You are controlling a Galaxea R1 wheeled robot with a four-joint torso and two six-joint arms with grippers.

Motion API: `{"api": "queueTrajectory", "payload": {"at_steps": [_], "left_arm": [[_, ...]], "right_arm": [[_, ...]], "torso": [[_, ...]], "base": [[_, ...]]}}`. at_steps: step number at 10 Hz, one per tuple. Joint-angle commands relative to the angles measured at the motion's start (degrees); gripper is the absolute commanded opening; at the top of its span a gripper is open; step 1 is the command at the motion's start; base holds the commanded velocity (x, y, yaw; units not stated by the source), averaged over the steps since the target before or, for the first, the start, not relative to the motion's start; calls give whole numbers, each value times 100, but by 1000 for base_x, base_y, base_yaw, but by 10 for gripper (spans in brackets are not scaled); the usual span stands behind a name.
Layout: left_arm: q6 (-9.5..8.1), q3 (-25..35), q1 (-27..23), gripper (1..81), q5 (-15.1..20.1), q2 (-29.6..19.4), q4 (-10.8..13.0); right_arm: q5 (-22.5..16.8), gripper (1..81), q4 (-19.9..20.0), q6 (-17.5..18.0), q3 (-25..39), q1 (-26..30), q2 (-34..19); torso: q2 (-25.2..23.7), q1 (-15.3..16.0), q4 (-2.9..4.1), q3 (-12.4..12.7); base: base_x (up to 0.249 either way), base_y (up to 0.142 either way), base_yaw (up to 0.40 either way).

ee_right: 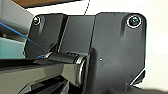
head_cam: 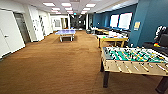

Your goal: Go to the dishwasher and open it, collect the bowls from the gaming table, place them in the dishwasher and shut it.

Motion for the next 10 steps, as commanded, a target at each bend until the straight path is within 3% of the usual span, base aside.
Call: {"api": "queueTrajectory", "payload": {"at_steps": [1,10], "left_arm": [[-14,-27,-234,811,236,-19,-25],[4,-27,-234,811,227,-28,-25]], "right_arm": [[-271,811,26,-18,24,236,36],[-272,811,26,-18,33,210,80]], "torso": [[0,0,0,0],[0,-2,0,0]], "base": [[0,0,0],[18,0,0]]}}
